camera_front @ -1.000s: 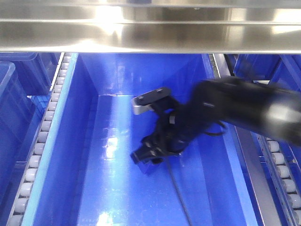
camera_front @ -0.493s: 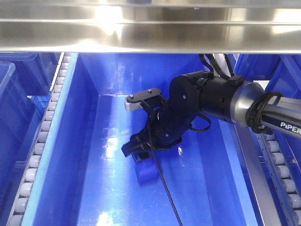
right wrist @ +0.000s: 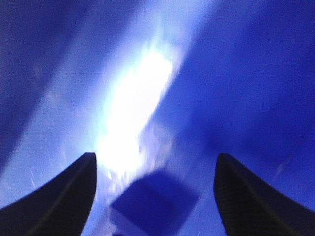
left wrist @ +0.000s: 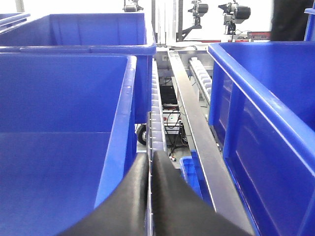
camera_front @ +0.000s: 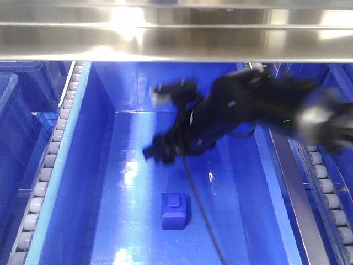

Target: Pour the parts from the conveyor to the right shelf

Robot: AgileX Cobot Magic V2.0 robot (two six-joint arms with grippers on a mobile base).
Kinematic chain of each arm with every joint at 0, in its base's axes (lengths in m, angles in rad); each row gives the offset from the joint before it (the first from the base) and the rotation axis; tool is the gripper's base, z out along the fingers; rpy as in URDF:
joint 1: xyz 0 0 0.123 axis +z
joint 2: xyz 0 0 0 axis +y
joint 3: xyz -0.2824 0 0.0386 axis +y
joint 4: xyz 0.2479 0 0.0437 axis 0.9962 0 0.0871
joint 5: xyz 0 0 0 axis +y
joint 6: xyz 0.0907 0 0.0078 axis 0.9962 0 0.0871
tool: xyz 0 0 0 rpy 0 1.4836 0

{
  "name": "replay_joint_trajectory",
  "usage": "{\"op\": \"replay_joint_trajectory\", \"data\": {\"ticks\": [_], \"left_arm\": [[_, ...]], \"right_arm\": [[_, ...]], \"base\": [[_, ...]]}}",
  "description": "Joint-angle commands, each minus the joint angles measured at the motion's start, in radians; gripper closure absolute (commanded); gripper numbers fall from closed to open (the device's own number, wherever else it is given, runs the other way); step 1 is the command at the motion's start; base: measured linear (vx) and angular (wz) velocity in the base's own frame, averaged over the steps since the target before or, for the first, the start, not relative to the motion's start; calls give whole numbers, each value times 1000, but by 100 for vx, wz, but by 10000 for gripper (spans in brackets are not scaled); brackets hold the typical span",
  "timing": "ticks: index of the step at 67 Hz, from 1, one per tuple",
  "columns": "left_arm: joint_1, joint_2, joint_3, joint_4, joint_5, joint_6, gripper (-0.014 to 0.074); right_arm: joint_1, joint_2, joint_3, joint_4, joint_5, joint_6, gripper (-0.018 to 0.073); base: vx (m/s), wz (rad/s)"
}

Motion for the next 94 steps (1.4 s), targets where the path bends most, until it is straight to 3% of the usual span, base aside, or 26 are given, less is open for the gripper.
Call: {"op": "replay_joint_trajectory", "data": {"ticks": [1, 21, 34, 50, 74, 83, 94], "left_arm": [[2, -6, -26, -6, -72, -7, 603], [2, -6, -26, -6, -72, -7, 603], [2, -6, -26, -6, -72, -7, 603], [2, -6, -26, -6, -72, -7, 603], [2, -6, -26, -6, -72, -7, 603], [2, -6, -26, -6, -72, -7, 603], [2, -6, -26, -6, -72, -7, 603]], "right_arm": [[0, -82, 2, -9, -110, 5, 65], [-1, -312, 356, -11, -465, 20, 65], [-2, -489, 511, -70, -492, 10, 65], [-2, -738, 699, -79, -634, 27, 74], [-4, -1066, 867, -108, -612, 20, 132], [-87, -1078, 867, -118, -571, 20, 131], [-287, -1078, 867, -116, -554, 20, 131]], "base": [[0, 0], [0, 0], [0, 0], [0, 0], [0, 0], [0, 0], [0, 0]]}}
